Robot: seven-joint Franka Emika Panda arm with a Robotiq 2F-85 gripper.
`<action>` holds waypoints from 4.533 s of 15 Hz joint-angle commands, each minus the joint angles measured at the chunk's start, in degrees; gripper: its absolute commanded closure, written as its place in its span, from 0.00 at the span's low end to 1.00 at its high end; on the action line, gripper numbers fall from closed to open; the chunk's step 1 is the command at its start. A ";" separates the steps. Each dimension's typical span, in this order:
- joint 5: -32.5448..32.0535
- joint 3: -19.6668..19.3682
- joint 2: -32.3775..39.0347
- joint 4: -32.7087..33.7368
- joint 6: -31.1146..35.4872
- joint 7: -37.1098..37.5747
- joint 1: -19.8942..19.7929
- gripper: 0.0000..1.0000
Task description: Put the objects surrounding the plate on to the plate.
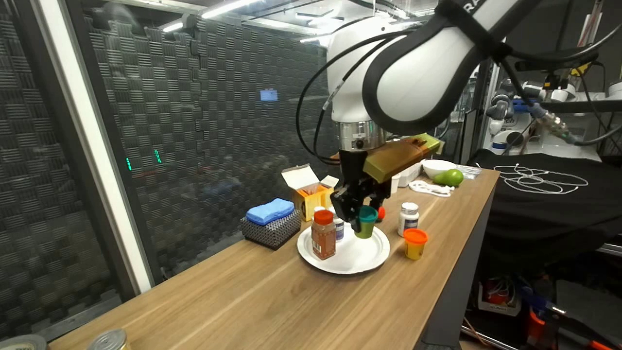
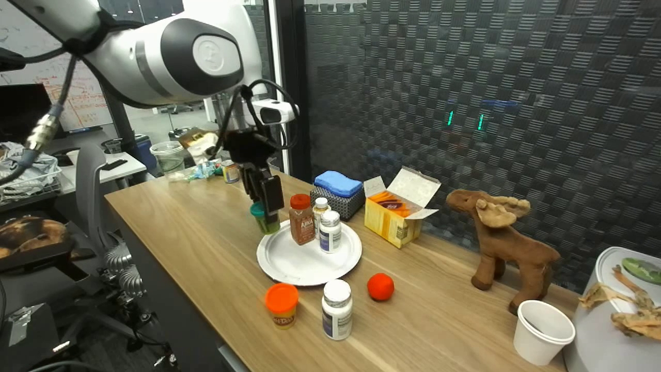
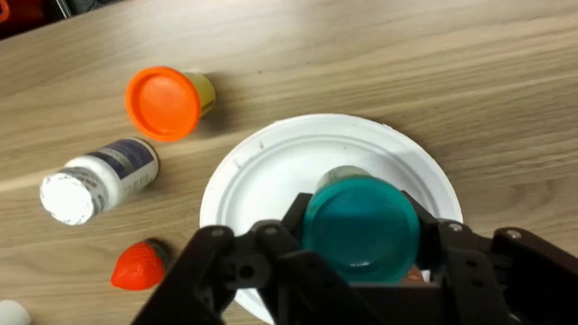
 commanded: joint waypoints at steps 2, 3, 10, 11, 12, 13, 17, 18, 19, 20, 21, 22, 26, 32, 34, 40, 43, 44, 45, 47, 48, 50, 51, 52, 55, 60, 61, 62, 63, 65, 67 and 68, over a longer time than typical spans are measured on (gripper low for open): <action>0.78 0.69 7.13 9.22 -3.55 -8.52 -0.94 0.76; 1.07 0.70 8.38 10.26 -3.90 -10.23 -1.04 0.76; 1.54 1.08 14.66 13.91 -5.07 -19.95 -1.43 0.76; 1.38 1.06 15.25 14.29 -4.94 -20.47 -1.28 0.76; 1.40 1.04 15.92 14.83 -4.85 -20.41 -1.07 0.76; 1.39 1.14 16.38 15.17 -5.09 -20.89 -0.98 0.76; 0.84 1.48 17.83 16.20 -4.44 -21.11 -0.32 0.76; 0.71 1.48 18.08 16.34 -4.35 -21.04 -0.21 0.76; 0.64 1.47 18.30 16.49 -4.30 -20.99 -0.10 0.76; 0.47 1.36 18.49 16.51 -4.16 -20.77 0.06 0.76; 0.51 1.35 18.66 16.62 -4.19 -20.76 0.13 0.76; 0.55 1.37 18.70 16.52 -4.20 -20.88 0.13 0.41; -0.06 0.94 16.89 14.39 -2.98 -19.81 0.40 0.03; -1.65 -2.18 9.87 6.41 7.08 -10.42 1.32 0.00; -1.75 -3.54 6.22 1.99 11.24 -5.98 1.43 0.00; -0.24 -6.13 -6.05 -13.04 19.66 2.48 -1.00 0.00; -0.53 -6.33 -10.32 -18.58 22.21 5.73 -3.32 0.00; -0.64 -6.10 -11.44 -19.96 22.67 6.62 -4.25 0.00; -0.99 -5.92 -12.24 -20.98 22.81 7.61 -5.16 0.00; -0.49 -5.41 -12.77 -21.75 22.04 7.46 -6.98 0.00; 0.04 -5.22 -12.37 -21.44 21.33 6.59 -7.71 0.00; 2.07 -4.92 -10.48 -19.76 20.53 4.16 -8.73 0.00; 3.80 -4.78 -9.12 -18.40 19.82 2.92 -8.98 0.00; 5.48 -4.68 -7.97 -17.32 19.35 1.33 -9.14 0.00; 9.89 -4.40 -5.29 -14.76 17.30 -2.96 -9.15 0.00; 7.03 -5.93 -2.93 -12.95 15.25 0.58 -8.35 0.00; 5.96 -6.44 -3.07 -13.25 15.19 1.91 -8.09 0.00; 5.76 -6.62 -3.29 -13.67 15.00 2.30 -7.99 0.00; 5.47 -6.75 -3.30 -13.93 14.84 2.76 -7.92 0.00; 5.85 -6.61 -2.72 -13.88 14.52 2.69 -8.01 0.00; 6.89 -6.36 -1.78 -13.47 14.07 1.96 -8.20 0.00; 7.39 -6.25 -1.29 -13.25 13.81 1.36 -8.29 0.00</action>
